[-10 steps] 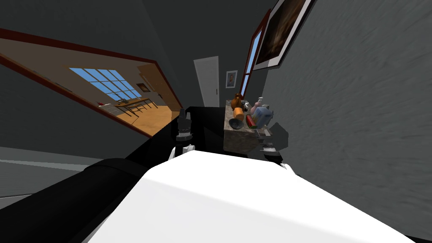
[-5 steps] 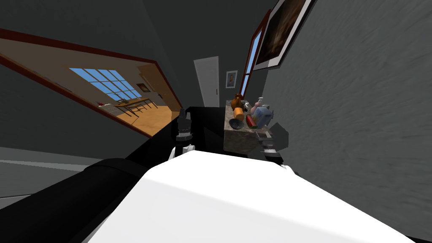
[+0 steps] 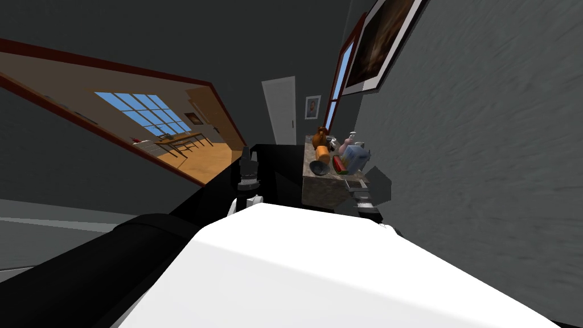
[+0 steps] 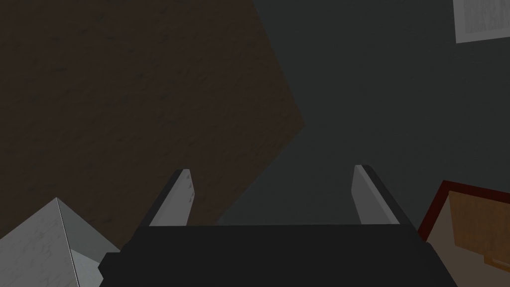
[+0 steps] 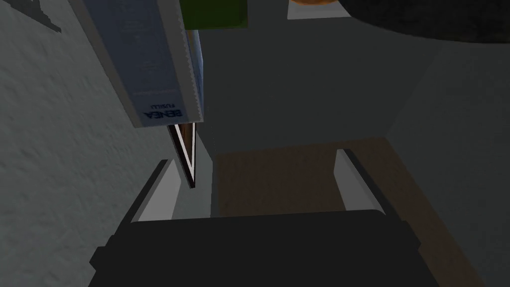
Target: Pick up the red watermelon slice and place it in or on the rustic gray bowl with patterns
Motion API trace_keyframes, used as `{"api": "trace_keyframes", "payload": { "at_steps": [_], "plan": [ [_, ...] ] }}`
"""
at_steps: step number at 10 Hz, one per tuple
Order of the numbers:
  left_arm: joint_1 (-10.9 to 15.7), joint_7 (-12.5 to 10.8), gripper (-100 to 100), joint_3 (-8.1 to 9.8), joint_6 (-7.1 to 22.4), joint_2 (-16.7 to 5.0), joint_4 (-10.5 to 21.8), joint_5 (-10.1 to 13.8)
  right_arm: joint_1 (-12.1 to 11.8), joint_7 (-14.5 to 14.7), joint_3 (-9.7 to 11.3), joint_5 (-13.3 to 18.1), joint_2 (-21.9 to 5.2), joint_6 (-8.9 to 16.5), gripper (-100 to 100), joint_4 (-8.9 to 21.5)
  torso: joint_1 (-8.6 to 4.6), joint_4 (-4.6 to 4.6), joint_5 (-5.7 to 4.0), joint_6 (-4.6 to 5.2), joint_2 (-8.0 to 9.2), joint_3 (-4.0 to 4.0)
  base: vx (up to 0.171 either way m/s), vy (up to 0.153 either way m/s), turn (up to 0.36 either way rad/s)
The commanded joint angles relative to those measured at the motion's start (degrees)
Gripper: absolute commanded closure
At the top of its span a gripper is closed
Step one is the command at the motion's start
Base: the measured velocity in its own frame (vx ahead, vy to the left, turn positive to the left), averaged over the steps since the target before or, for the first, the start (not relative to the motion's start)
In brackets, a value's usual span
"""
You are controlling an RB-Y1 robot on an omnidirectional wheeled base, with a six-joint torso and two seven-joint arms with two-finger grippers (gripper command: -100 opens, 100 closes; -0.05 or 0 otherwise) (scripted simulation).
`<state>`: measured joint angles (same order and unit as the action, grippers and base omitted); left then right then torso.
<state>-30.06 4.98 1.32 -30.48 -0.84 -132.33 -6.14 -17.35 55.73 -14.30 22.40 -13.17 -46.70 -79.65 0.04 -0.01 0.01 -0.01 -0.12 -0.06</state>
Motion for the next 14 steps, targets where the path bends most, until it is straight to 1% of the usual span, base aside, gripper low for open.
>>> {"api": "trace_keyframes", "payload": {
  "at_steps": [1, 2, 5, 8, 9, 10, 11, 12, 13, 14],
  "plan": [
    [0.0, 0.0, 0, 0.0, 0.0, 0.0, 0.0, 0.0, 0.72, 2.86, -0.99, 0.96, 0.04, -0.25, -100, 2.41, 0.0, 0.0, 0.0, 0.0, 0.0, 0.0, 0.042, 0.007, 0.011],
    [0.0, 0.0, 0, 0.0, 0.0, 0.0, 0.0, 0.0, 0.72, 3.27, -0.99, 0.96, 0.04, -0.25, -100, 2.41, 0.0, -0.01, 0.0, 0.0, -0.05, -0.03, 0.033, 0.002, 0.006],
    [0.0, 0.0, 0, 0.0, 0.0, 0.0, 0.0, 0.0, 2.2, 8.4, -2.79, 2.47, 0.09, -0.66, -100, 6.57, -0.02, -0.02, 0.0, 0.0, -0.12, -0.07, 0.061, 0.001, 0.018],
    [-0.01, 0.0, 0, 0.0, 0.0, 0.0, 0.0, 0.0, 3.57, 11.95, -4.06, 3.46, 0.22, -0.86, -100, 9.31, -0.03, -0.08, -0.01, -0.01, -0.36, -0.21, 0.119, -0.001, 0.032],
    [-0.01, 0.0, 0, 0.0, 0.0, 0.0, 0.0, 0.0, 4.37, 13.21, -4.5, 3.8, 0.23, -0.86, -100, 10.18, 0.02, -0.08, 0.01, -0.01, -0.37, -0.22, 0.178, 0.003, 0.066],
    [-0.01, 0.0, 0, 0.0, 0.0, 0.0, 0.0, 0.0, 4.69, 13.47, -4.59, 3.87, 0.21, -0.83, -100, 10.3, 0.0, -0.11, 0.01, -0.02, -0.54, -0.3, 0.202, -0.022, 0.057],
    [-0.02, 0.0, 0, 0.0, 0.0, 0.0, 0.0, 0.0, 4.46, 13.06, -4.48, 3.77, 0.18, -0.83, -100, 10.14, -0.08, -0.14, -0.01, -0.02, -0.64, -0.37, 0.086, -0.014, 0.014],
    [-0.01, 0.0, 0, 0.0, 0.0, 0.0, -0.01, 0.0, 4.53, 13.21, -4.49, 3.79, 0.18, -0.82, 0, 10.16, -0.05, -0.09, -0.01, 0.0, -0.34, -0.21, 0.016, -0.002, 0.0],
    [0.0, 0.0, 0, 0.0, 0.0, 0.0, 0.0, 0.0, 5.6, 11.79, -4.72, 3.58, -1.23, 0.86, -100, 9.46, -0.02, -0.03, 0.0, 0.01, -0.08, -0.06, 0.057, 0.035, 0.031],
    [0.0, 0.0, 0, 0.0, 0.0, 0.0, 0.0, 0.0, 5.13, 12.61, -4.61, 3.68, -0.57, -0.1, -100, 9.84, 0.1, -0.02, 0.03, -0.01, -0.12, -0.07, 0.036, 0.021, 0.007]
  ]
}}
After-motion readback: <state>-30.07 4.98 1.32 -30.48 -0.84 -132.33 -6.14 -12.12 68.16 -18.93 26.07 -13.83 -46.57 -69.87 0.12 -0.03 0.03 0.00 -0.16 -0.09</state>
